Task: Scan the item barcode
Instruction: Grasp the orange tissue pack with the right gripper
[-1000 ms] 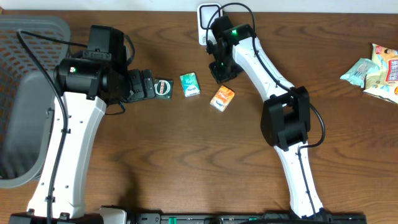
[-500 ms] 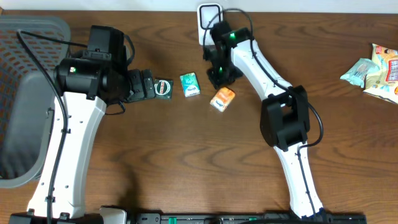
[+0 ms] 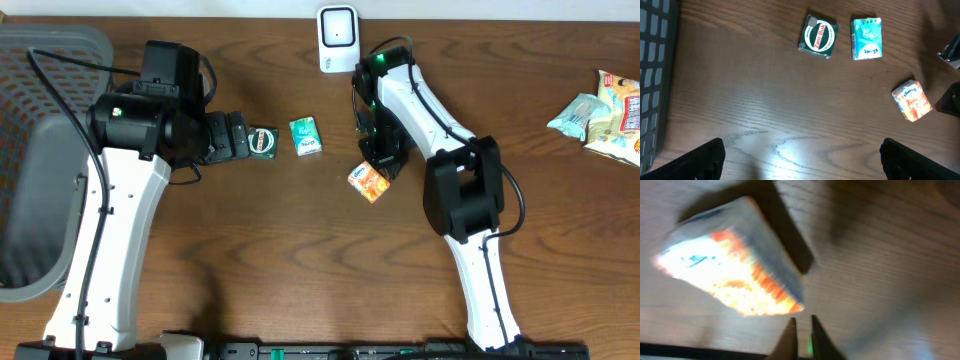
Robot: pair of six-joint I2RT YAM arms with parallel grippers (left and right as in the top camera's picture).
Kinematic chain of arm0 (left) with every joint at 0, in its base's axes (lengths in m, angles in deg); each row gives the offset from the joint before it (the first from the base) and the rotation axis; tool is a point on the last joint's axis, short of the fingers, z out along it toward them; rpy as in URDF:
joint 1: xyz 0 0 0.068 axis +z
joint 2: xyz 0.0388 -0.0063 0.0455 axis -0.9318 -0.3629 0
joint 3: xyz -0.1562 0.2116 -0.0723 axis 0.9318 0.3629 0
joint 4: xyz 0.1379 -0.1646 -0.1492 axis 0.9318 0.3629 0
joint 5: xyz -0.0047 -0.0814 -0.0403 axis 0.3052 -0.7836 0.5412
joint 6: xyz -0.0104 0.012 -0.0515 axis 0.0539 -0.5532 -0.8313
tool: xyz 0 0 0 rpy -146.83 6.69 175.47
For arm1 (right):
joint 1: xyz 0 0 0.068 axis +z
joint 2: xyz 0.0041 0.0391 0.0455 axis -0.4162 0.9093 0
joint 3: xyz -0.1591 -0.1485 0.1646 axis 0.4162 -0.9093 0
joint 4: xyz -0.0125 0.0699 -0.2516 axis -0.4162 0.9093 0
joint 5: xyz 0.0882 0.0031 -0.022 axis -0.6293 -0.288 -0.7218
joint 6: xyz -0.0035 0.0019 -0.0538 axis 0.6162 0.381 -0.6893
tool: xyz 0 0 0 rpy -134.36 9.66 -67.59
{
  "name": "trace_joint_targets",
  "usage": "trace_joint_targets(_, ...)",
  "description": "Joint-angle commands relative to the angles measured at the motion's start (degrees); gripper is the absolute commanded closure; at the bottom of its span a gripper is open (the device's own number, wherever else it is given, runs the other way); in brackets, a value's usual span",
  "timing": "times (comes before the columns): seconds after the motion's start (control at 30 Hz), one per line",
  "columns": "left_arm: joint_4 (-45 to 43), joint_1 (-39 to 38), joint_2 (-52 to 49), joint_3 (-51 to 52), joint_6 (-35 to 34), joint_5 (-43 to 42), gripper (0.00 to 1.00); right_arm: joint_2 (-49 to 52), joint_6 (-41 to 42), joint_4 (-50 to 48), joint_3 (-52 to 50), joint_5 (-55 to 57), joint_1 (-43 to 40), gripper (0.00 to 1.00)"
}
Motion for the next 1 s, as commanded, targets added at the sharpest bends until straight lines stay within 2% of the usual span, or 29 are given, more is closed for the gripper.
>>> trace_joint_targets(0.0, 0.02, 0.13, 0.00, -0.15, 0.15, 0.33, 0.02, -3.82, -0.07, -0.33, 1.38, -1.27, 0.94, 0.89)
trace_joint_targets(0.07, 0.02, 0.13, 0.00, -0.15, 0.15, 0.33, 0.02, -3.82, -0.09, -0.26, 1.38, -1.40, 0.72, 0.82)
trace_joint_targets(0.17, 0.02, 0.13, 0.00, -0.15, 0.15, 0.33, 0.02, -3.80, -1.05, -1.49, 1.38, -1.64, 0.20, 0.57)
trace_joint_targets(0.27, 0.02, 0.13, 0.00, -0.15, 0.15, 0.33, 0.02, -3.80, -5.77, -2.86, 1.31, -6.32, 0.22, 0.47)
trace_joint_targets(0.37, 0.02, 0.13, 0.00, -0.15, 0.15, 0.33, 0.02, -3.80, -10.88, -3.50, 1.01, -11.30, 0.22, 0.46)
trace_joint_targets(0.6, 0.02, 0.13, 0.00, -0.15, 0.15, 0.33, 0.02, -3.78, -12.66, -6.29, 0.15, -11.50, -0.39, 0.53)
trace_joint_targets(0.97, 0.02, 0.13, 0.00, -0.15, 0.15, 0.33, 0.02, -3.78, -13.60, -10.91, -6.67, -16.70, -4.35, 0.54)
